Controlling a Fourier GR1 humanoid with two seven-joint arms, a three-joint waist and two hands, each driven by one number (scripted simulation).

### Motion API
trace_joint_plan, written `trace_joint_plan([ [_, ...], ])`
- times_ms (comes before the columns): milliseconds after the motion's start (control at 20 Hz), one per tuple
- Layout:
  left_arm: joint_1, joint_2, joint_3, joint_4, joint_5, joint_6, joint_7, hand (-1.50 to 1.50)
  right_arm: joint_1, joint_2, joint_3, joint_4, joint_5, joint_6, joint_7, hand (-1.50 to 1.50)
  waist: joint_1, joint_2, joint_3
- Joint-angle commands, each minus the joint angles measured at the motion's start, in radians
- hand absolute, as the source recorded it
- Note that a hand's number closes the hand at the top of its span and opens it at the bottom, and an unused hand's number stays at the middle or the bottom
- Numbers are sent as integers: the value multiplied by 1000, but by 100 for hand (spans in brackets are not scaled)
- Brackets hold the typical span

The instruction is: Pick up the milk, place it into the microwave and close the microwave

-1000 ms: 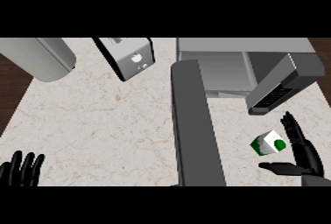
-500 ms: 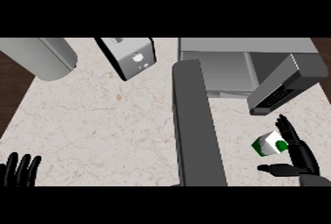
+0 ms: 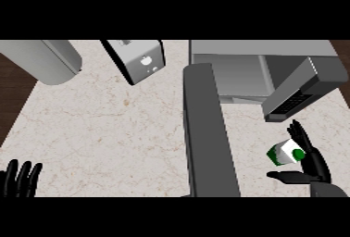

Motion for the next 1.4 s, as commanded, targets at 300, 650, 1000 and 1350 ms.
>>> trace_joint_plan([
  [300,39,5,11,17,13,-32,-45,-150,5,66,-10,-13,-80,238,-132,150,3,-4,0],
  [650,-10,-19,-1,6,2,9,13,-150,8,65,-3,-59,-137,325,-83,150,-13,-3,-1],
  [1000,35,-3,30,15,17,-34,-45,-150,-105,75,-42,-37,-199,253,19,150,-1,-2,-2],
  [1350,102,-21,24,-13,18,-48,-52,-150,18,189,89,-244,-155,212,26,150,-22,-12,-5],
])
